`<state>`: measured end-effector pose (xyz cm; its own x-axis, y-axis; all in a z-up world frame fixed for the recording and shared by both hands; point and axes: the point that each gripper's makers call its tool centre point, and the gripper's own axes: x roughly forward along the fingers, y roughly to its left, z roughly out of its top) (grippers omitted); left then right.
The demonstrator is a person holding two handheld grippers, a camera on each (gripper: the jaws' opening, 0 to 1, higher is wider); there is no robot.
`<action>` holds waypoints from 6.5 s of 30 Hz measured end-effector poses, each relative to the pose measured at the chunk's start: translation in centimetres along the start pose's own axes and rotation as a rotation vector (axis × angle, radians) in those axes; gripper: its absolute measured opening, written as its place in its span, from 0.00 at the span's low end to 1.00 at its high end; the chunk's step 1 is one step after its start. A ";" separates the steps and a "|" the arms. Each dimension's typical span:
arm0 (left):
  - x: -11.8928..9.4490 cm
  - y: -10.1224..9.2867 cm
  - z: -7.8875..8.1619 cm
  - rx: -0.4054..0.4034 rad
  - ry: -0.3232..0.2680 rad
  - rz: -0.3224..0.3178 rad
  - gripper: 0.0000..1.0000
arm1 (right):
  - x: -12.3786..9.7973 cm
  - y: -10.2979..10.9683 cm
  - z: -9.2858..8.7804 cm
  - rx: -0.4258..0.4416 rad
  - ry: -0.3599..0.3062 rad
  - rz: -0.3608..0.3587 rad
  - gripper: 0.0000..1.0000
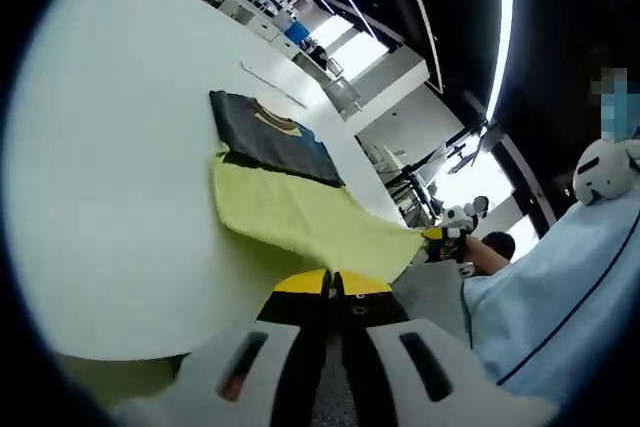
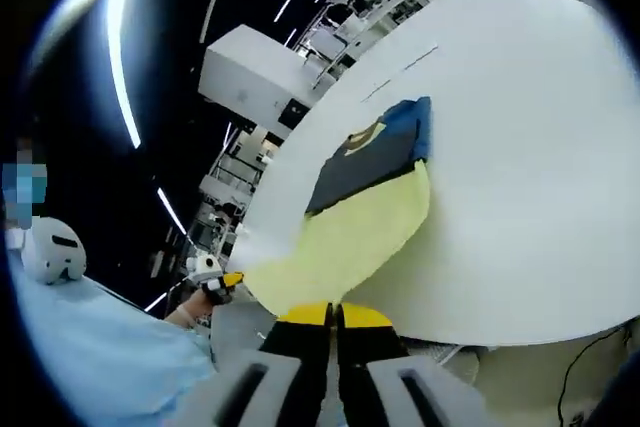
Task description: Fold the garment on the visible template until the final outline fits inside the template.
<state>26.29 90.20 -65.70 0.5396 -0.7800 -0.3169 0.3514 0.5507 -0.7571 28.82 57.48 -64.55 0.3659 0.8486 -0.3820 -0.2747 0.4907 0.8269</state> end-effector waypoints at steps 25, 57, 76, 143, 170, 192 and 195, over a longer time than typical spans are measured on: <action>7.0 4.5 18.1 0.036 -0.205 -0.095 0.00 | 5.6 -0.6 18.0 -0.007 -0.276 0.085 0.00; 15.1 17.1 23.0 -0.127 -0.228 0.195 0.00 | 15.5 -13.2 25.6 0.055 -0.213 -0.123 0.00; 15.4 18.1 19.9 -0.044 -0.120 0.275 0.00 | 16.7 -15.3 23.3 -0.065 -0.123 -0.202 0.00; 18.4 21.1 22.9 0.740 0.177 0.559 0.00 | 19.0 -16.9 26.9 -1.094 0.154 -0.552 0.00; 17.3 16.3 21.5 0.537 0.041 0.384 0.67 | 18.4 -12.7 24.2 -0.891 0.025 -0.353 0.77; 14.4 10.7 16.7 0.502 0.025 0.220 0.95 | 14.2 -10.8 18.5 -0.861 0.010 -0.305 0.91; 13.2 10.9 15.6 0.487 0.016 0.232 0.94 | 13.3 -11.3 17.6 -0.856 0.018 -0.313 0.90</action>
<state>49.21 90.52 -69.22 0.6347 -0.6240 -0.4558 0.5408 0.7800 -0.3149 52.46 59.73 -71.75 0.5227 0.6517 -0.5496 -0.7341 0.6718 0.0984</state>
